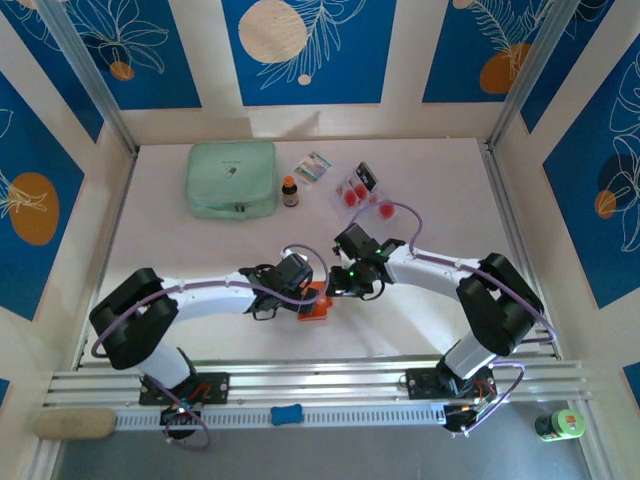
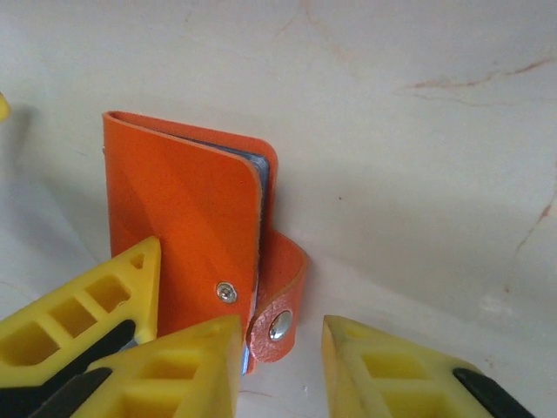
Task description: Put the credit cards into the card holder
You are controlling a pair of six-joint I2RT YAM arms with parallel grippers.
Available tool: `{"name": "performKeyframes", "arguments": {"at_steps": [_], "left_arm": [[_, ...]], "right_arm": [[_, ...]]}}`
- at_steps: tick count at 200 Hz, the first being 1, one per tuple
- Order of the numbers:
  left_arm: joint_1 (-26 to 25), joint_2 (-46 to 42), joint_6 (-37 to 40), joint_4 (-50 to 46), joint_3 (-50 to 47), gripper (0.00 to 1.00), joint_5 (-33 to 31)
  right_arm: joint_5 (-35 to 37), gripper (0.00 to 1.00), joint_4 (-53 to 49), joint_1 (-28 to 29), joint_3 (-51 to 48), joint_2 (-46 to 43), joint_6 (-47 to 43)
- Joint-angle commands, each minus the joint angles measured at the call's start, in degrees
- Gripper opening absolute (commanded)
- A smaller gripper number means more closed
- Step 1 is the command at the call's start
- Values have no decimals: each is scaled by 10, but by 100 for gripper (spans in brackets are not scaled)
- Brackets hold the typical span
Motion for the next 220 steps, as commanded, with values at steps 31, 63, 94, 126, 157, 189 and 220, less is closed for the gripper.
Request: {"name": "performKeyframes", "arguments": {"at_steps": [31,63,94,126,157,189,220], "left_arm": [[-3,-4,20,-40,-17,100,-22],[-3,-4,21,-40,-18,100,-23],[-3,-5,21,-39,-18,100,-24],[-3,-5,21,-38,-18,100,-24],[-3,-6,22,-38,-18,100,-24],[-3,-5,22,-37,-17,100,-24],[-3,-5,22,-33,-18,100,-23]], "right_arm": [[1,34,-18,5,16,-4,2],[0,33,-17,8,24,12,0],[-1,32,-16,9,29,25,-2],[-4,29,-17,9,33,38,-4],[-4,18,-16,9,32,38,-4],[-5,3,-19,9,31,29,-3],[-15,0,-16,10,29,14,0]]}}
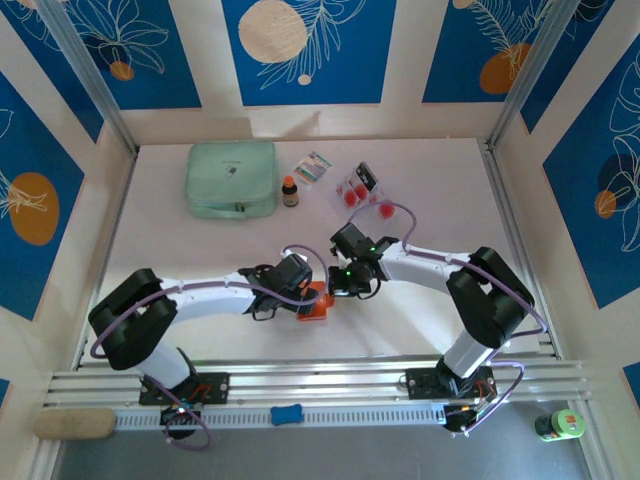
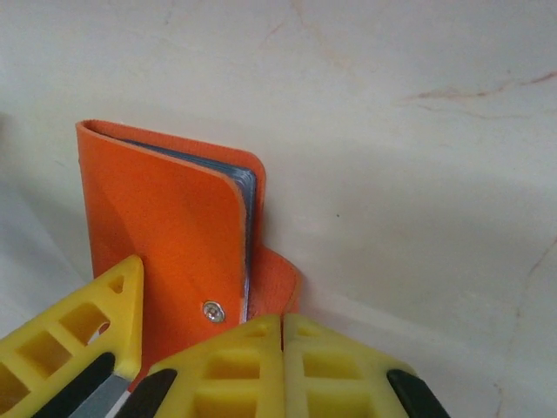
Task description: Put the credit cards into the card holder
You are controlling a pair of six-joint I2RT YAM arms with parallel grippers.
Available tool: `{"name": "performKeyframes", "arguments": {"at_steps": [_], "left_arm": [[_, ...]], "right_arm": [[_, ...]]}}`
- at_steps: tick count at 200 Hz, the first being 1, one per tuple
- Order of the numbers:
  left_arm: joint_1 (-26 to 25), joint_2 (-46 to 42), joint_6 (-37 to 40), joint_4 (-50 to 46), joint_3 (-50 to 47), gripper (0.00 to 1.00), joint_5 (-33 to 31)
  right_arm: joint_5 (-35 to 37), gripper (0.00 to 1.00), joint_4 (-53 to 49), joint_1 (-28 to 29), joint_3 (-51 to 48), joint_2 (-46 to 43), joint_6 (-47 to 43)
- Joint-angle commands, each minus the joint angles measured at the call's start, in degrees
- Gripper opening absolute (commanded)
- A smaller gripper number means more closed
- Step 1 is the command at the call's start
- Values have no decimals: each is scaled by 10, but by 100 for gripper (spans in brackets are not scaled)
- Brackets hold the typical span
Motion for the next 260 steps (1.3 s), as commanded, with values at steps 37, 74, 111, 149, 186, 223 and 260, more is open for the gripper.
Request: {"name": "performKeyframes", "arguments": {"at_steps": [37,74,111,149,186,223,260], "left_arm": [[-3,-3,12,-32,-17,100,-18],[-3,-6,11,-31,-19,100,-19],[-3,-11,8,-28,-23,100,-21],[-4,-23,1,-25,-23,100,-21],[-1,-54,-7,-25,-18,100,-21],[1,-85,-12,-32,-24,100,-21],[2,-92,-16,-22,-48,100,-8]], "right_arm": [[-52,0,22,9,8,-22,16],[-75,0,51,13,10,2,32],[-92,0,77,16,5,31,43],[-97,0,92,18,-11,53,50],[-87,0,89,20,-20,51,51],[-81,0,84,20,-21,50,49],[-79,0,83,19,-18,51,50]]}}
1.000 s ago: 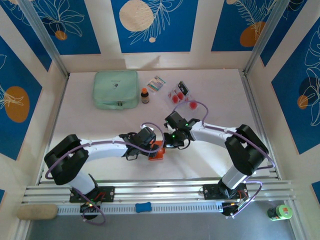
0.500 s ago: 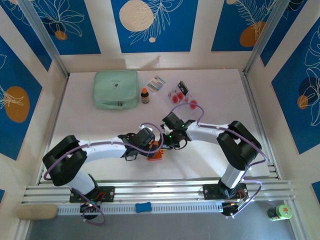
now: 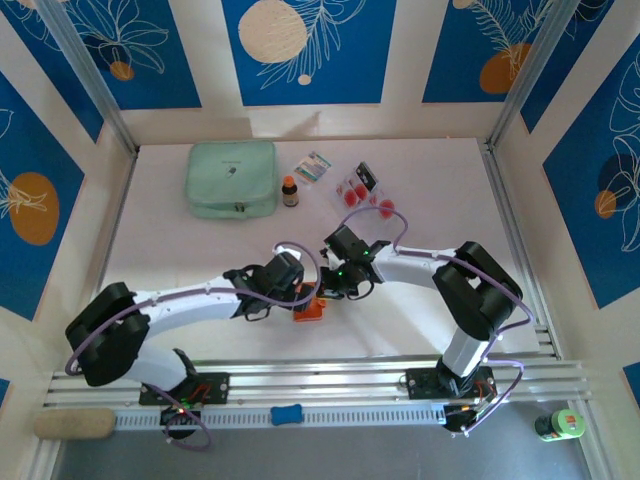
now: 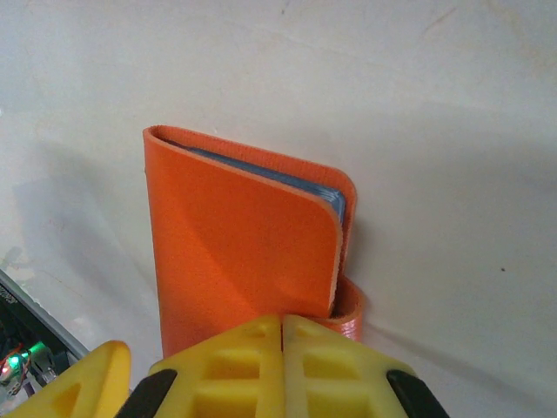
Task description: Put the credit cards into the card holder
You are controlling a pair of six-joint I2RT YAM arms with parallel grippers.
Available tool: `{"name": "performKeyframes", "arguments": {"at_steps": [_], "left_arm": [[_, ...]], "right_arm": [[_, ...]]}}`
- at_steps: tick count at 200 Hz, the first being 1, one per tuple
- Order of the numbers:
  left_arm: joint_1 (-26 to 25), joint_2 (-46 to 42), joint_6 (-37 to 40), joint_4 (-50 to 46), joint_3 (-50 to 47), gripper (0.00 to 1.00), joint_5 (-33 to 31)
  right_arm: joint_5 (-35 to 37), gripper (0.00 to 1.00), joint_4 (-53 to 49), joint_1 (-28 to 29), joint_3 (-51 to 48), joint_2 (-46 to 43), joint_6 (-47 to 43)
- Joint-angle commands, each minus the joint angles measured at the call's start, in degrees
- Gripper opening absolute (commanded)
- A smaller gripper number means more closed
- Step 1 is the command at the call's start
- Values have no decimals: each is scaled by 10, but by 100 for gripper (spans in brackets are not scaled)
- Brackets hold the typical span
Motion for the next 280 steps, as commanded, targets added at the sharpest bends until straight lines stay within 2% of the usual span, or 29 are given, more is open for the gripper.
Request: {"name": "performKeyframes", "arguments": {"at_steps": [1,70,188,280], "left_arm": [[2,-5,-10,-6,-24,100,4],[0,42,-8,33,-49,100,41],[-2,50,-7,22,-56,100,28],[-2,47,-5,21,-56,100,26]], "right_arm": [[1,0,-10,7,-13,10,6],[6,0,-23,7,4,7,4],[23,0,-35,-4,26,-8,2],[23,0,-41,1,30,27,-15]]}}
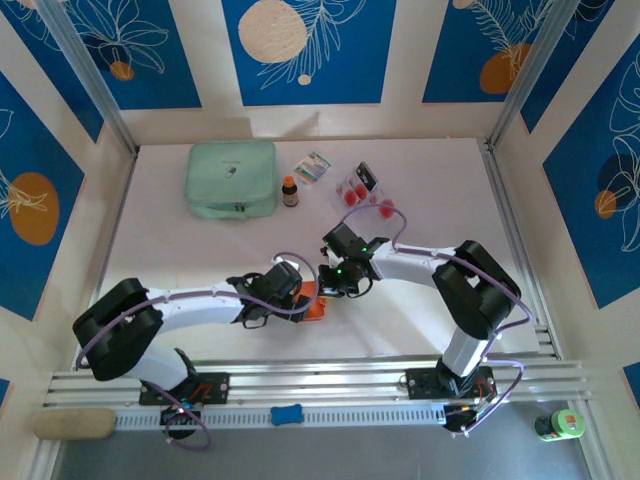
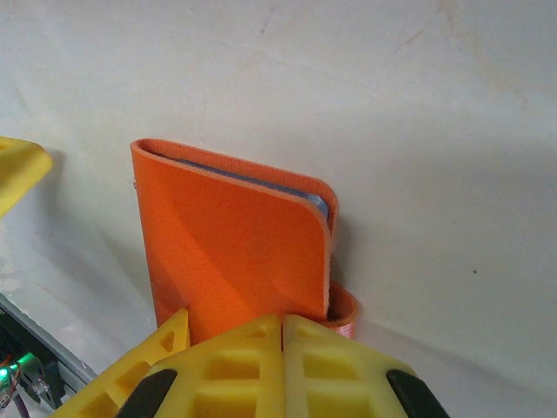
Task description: Put the credit cards into the card holder
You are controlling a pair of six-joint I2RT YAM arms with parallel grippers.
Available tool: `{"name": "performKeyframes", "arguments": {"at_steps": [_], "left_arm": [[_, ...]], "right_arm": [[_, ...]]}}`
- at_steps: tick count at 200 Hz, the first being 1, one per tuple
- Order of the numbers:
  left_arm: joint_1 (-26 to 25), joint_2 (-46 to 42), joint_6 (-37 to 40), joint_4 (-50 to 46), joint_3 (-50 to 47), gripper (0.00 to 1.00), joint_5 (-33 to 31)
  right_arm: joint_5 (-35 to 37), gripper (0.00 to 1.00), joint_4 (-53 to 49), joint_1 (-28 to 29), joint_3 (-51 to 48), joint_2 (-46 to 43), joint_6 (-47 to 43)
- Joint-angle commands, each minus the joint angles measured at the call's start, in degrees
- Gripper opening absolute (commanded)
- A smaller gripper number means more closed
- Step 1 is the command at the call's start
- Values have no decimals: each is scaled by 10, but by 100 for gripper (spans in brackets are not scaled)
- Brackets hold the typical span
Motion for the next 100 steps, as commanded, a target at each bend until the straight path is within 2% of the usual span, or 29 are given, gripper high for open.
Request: {"name": "performKeyframes", "arguments": {"at_steps": [1,100], "left_arm": [[-2,12,0,-16,-16,100,-4],[-2,9,0,-19,-12,100,-6]], "right_arm": [[6,0,-8,3,6,19,-12],[31,0,-15,43,-35,28,-23]]}}
